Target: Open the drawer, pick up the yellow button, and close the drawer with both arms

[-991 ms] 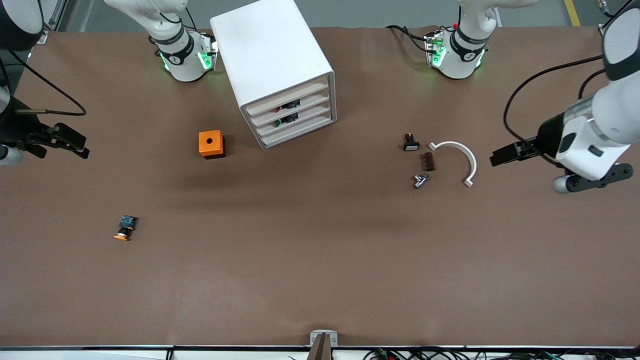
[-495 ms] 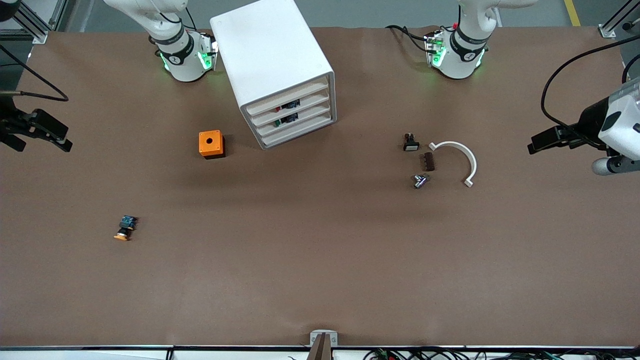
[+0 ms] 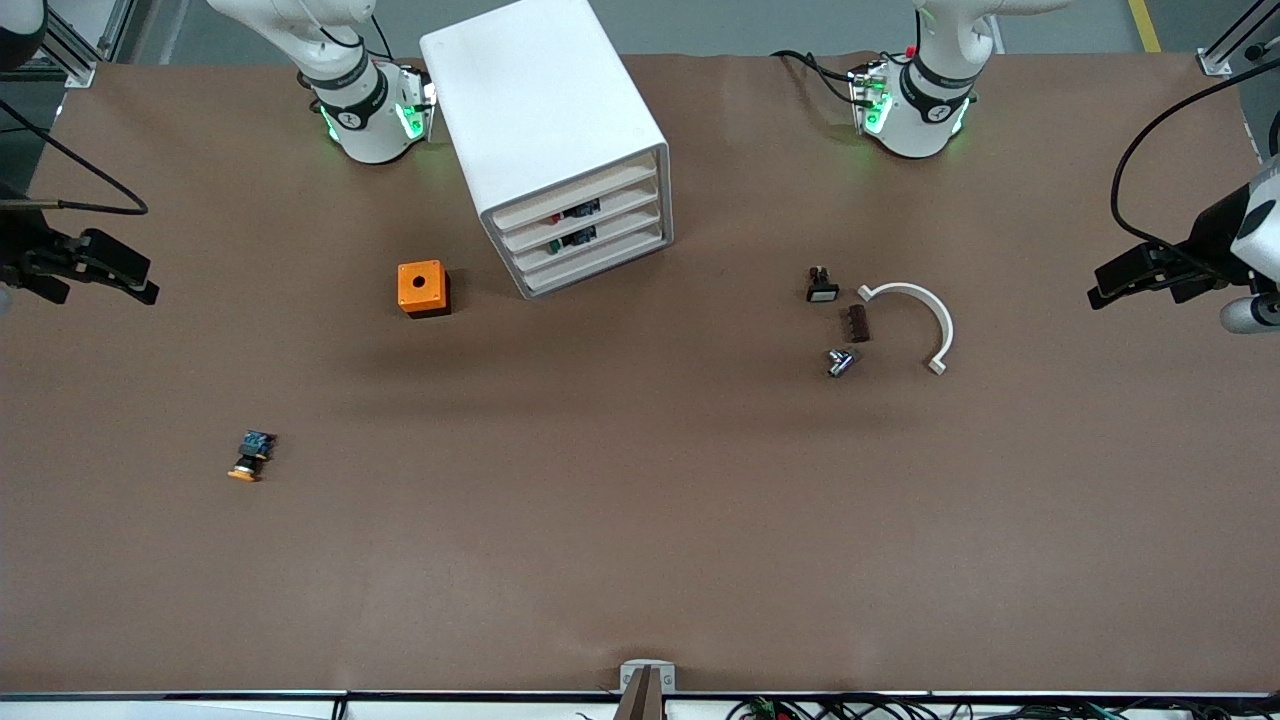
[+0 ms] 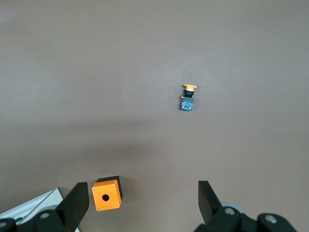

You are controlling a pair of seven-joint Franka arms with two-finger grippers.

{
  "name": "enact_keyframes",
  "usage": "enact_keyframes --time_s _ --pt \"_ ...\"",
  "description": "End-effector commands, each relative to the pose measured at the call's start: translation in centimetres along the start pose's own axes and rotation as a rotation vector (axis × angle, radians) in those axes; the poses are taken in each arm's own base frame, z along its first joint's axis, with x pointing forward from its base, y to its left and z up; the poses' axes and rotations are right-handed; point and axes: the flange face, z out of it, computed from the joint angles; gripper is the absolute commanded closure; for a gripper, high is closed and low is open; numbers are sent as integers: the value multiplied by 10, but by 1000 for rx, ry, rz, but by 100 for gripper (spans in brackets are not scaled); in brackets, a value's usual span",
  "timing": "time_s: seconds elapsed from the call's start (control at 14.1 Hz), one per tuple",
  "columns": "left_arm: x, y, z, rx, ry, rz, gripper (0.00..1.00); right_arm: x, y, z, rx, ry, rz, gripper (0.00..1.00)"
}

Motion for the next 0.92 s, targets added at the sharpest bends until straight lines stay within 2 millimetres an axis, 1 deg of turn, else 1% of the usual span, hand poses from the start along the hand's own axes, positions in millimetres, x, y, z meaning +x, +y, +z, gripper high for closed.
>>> enact_keyframes --time_s 0.0,0.14,0.5,0.71,0.85 --pt "-7 5 -26 19 33 19 0 -4 -2 -5 3 -2 12 0" --pt "-11 7 -32 21 4 15 0 -4 -2 -5 2 -1 12 0" --pt "-11 6 -28 21 -17 24 0 -3 0 -8 2 9 6 0" --pt "-11 9 -33 18 -4 21 0 -3 3 0 2 -25 10 0" --pt "-9 7 -32 19 -7 24 0 -3 3 0 2 -24 10 0"
